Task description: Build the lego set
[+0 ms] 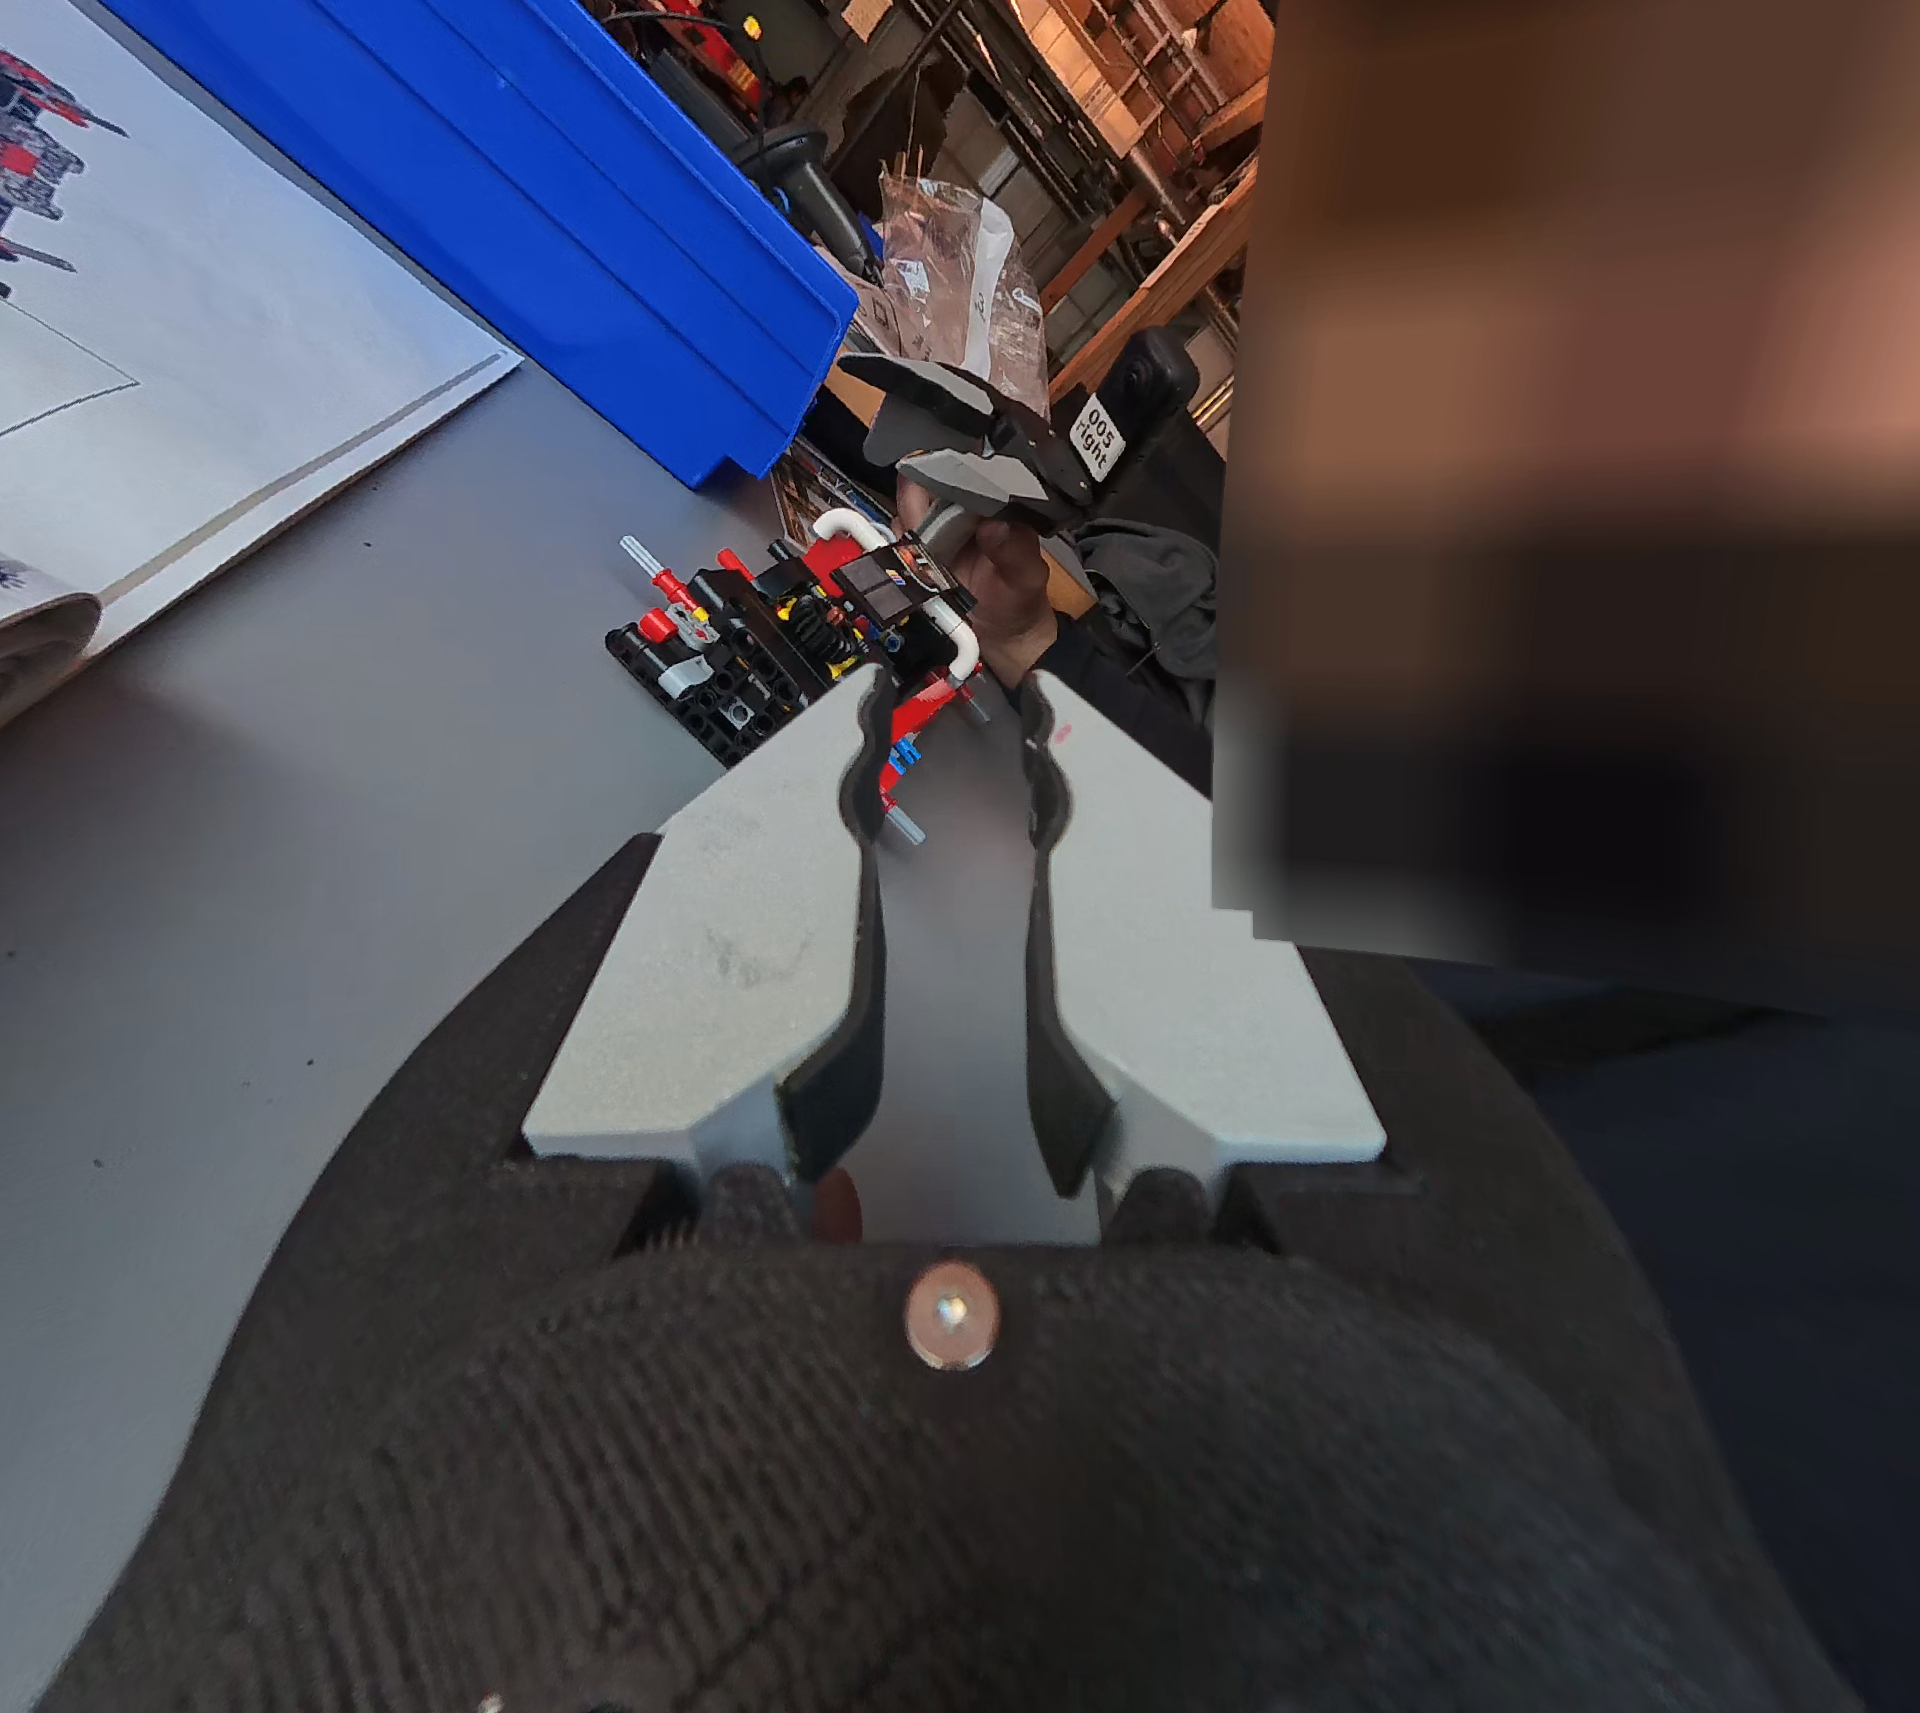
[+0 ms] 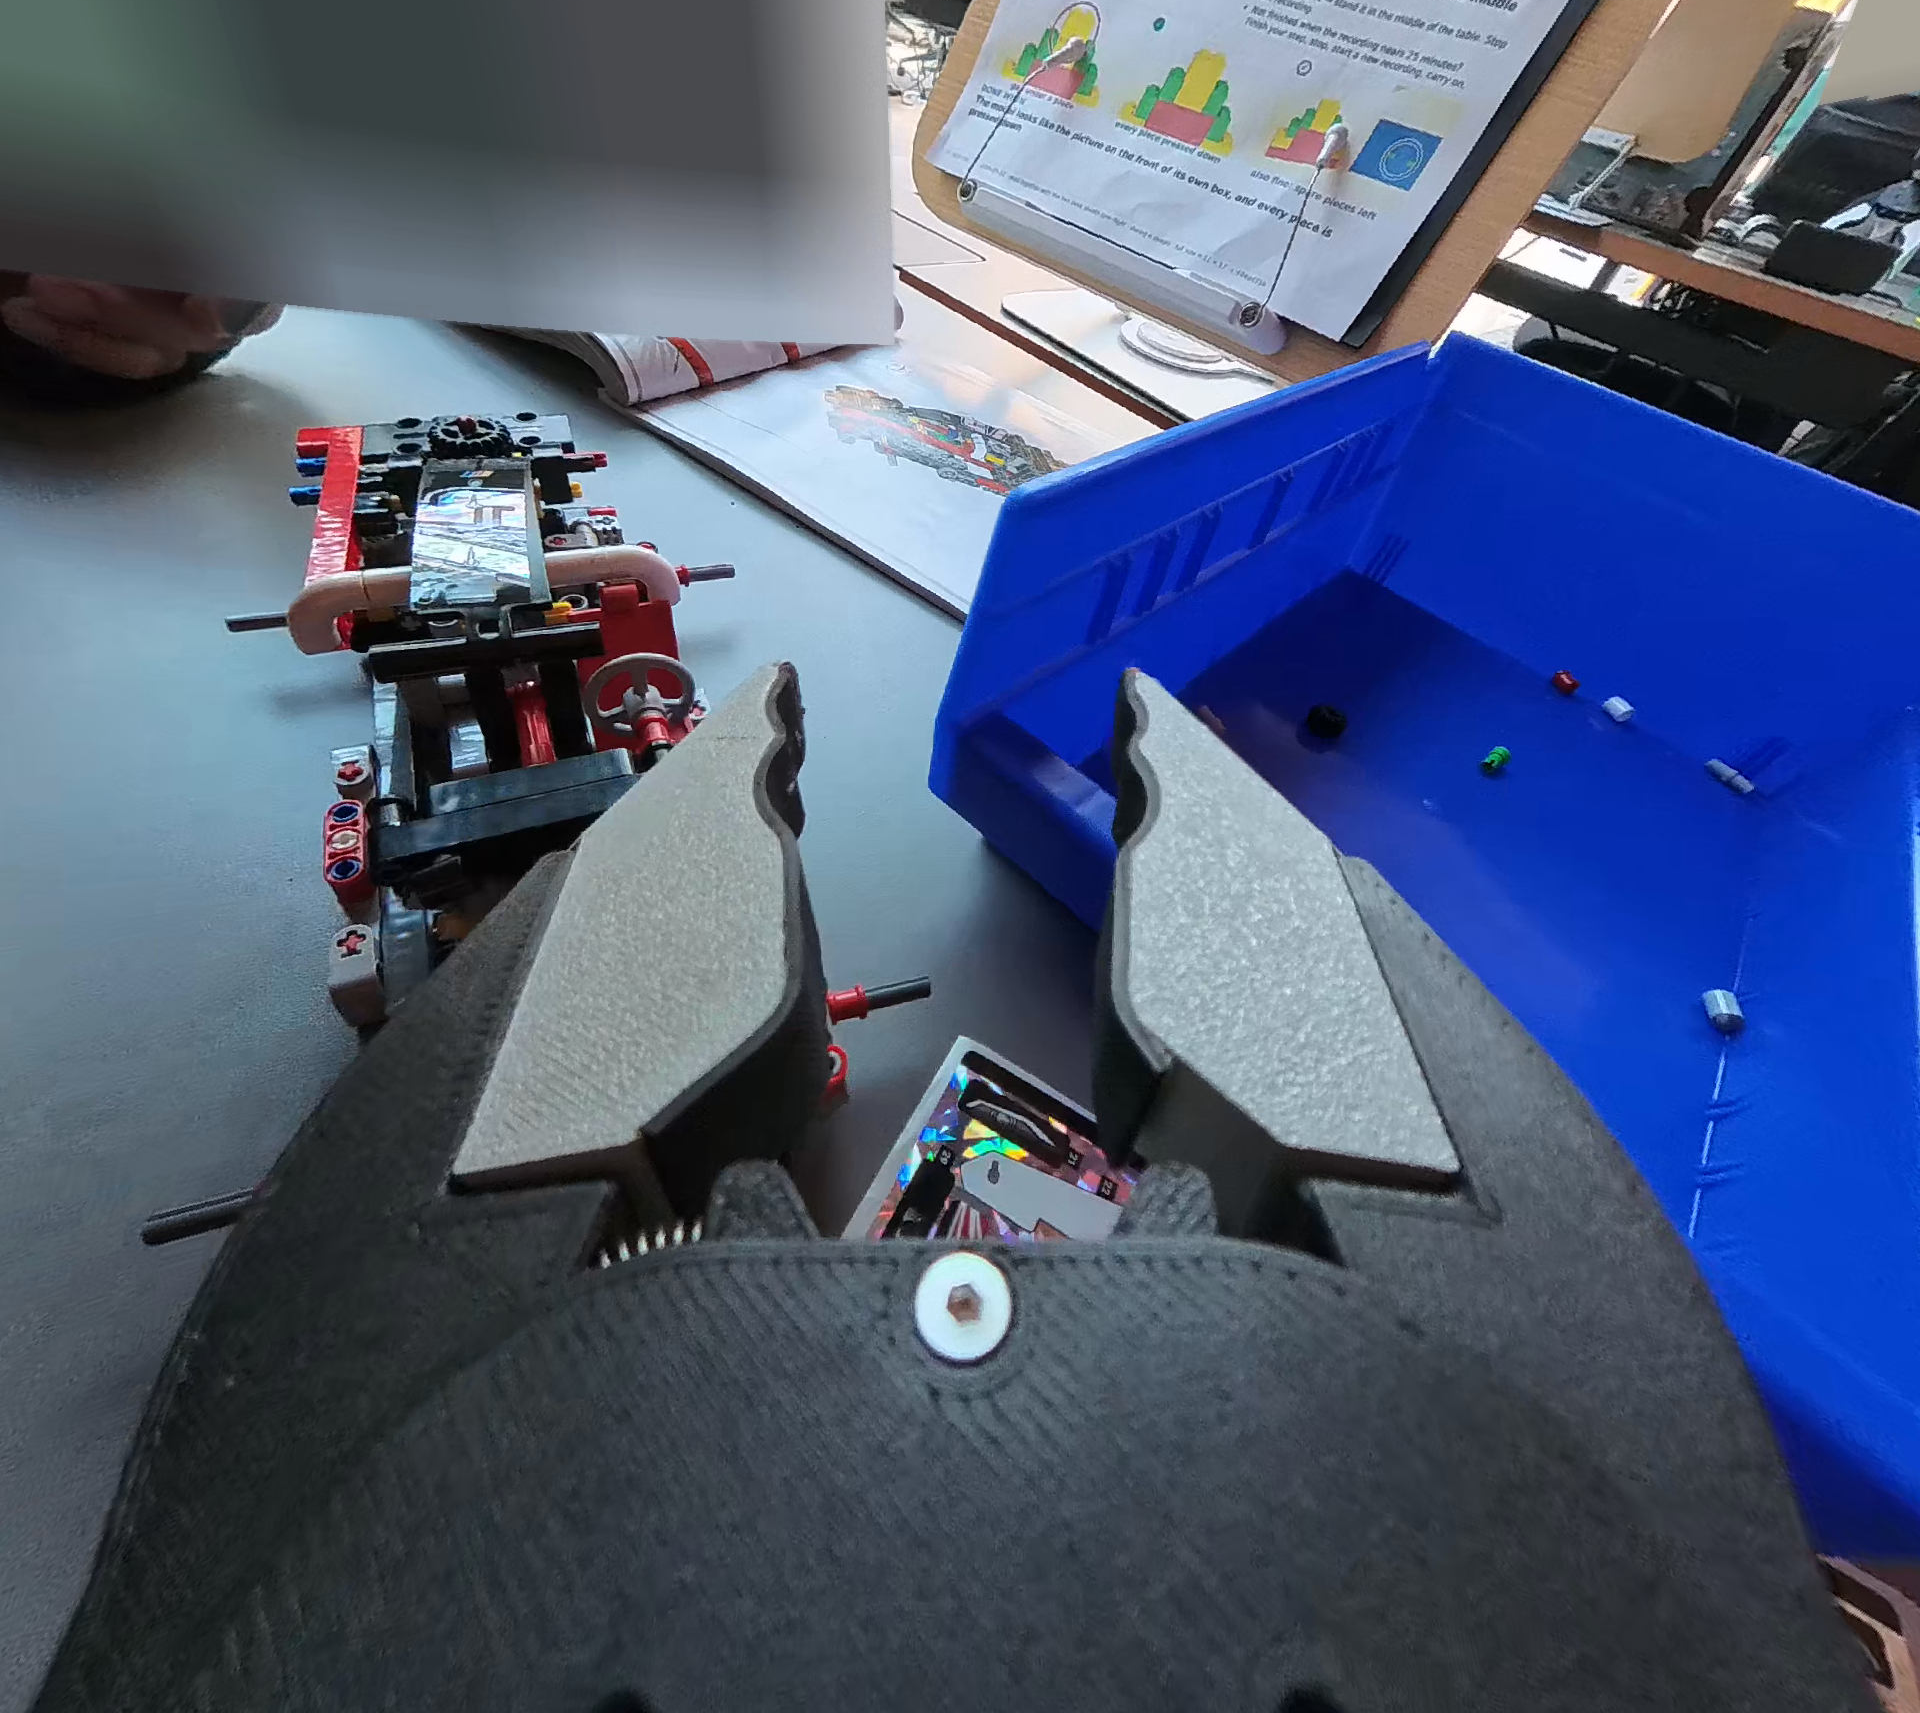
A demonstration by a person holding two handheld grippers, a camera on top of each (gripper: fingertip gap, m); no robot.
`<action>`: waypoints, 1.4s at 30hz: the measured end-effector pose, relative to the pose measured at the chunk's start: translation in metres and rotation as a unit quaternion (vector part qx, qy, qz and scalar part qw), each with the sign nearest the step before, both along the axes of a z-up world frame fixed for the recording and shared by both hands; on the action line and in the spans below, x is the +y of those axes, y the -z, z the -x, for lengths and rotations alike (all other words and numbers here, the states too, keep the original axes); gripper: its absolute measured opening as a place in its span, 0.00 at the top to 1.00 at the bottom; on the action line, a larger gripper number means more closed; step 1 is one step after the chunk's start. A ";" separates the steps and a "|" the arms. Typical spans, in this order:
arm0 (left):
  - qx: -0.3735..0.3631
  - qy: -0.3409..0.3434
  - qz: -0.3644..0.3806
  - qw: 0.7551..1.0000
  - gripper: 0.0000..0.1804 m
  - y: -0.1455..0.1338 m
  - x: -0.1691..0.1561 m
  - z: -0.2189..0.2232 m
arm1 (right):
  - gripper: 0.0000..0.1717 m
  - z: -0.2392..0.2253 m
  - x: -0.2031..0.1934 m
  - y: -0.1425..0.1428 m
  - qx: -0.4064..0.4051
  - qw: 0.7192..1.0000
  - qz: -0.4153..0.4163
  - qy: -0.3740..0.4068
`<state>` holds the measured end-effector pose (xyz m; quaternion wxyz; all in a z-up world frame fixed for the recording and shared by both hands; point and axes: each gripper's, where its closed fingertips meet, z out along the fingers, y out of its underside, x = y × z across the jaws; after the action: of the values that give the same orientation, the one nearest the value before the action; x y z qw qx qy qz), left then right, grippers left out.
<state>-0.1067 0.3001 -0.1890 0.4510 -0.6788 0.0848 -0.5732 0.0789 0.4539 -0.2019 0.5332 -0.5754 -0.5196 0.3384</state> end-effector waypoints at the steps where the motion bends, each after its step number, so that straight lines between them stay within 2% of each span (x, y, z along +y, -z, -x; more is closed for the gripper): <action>1: 0.004 0.000 0.001 1.000 0.88 0.001 0.000 -0.001 | 0.67 -0.001 0.001 -0.001 0.002 1.000 0.000 0.002; 11: 0.041 -0.005 -0.011 0.999 0.88 0.003 -0.003 -0.006 | 0.66 -0.009 0.002 -0.006 0.001 0.999 -0.025 0.028; 19: 0.108 0.001 -0.038 0.993 0.88 0.008 -0.009 -0.019 | 0.65 -0.010 -0.010 -0.005 -0.016 0.997 -0.052 0.049; 30: 0.202 0.020 -0.056 0.978 0.88 0.022 -0.015 -0.036 | 0.64 -0.006 -0.023 -0.003 -0.015 0.998 -0.043 0.046; 42: 0.205 0.025 -0.054 0.977 0.88 0.024 -0.016 -0.038 | 0.60 0.001 -0.033 0.000 -0.024 0.999 -0.042 0.025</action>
<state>-0.0687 0.2840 -0.2128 0.4454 -0.7543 0.2232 -0.4277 0.0781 0.4213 -0.2024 0.5526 -0.5730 -0.5316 0.2893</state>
